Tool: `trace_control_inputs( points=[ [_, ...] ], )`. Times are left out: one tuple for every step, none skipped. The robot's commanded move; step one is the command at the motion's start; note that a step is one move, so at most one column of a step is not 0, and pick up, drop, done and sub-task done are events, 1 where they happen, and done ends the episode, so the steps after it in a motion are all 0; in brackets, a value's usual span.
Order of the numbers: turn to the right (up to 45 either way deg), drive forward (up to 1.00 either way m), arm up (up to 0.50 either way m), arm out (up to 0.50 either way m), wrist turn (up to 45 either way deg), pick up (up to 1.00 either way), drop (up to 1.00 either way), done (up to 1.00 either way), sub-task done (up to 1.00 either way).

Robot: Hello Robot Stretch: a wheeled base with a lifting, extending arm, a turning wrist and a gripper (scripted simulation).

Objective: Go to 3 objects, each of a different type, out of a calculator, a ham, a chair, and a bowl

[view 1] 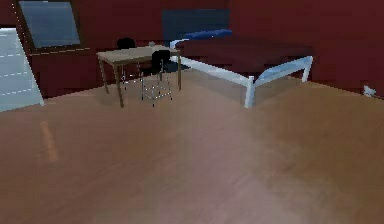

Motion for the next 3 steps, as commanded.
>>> trace_control_inputs(
  points=[
    [21.0, 0.0, 0.0, 0.0, 0.0, 0.0, 0.0, 0.0, 0.0],
    [0.0, 0.4, 0.0, 0.0, 0.0, 0.0, 0.0, 0.0, 0.0],
    [-33.0, 0.0, 0.0, 0.0, 0.0, 0.0, 0.0, 0.0, 0.0]
  ],
)
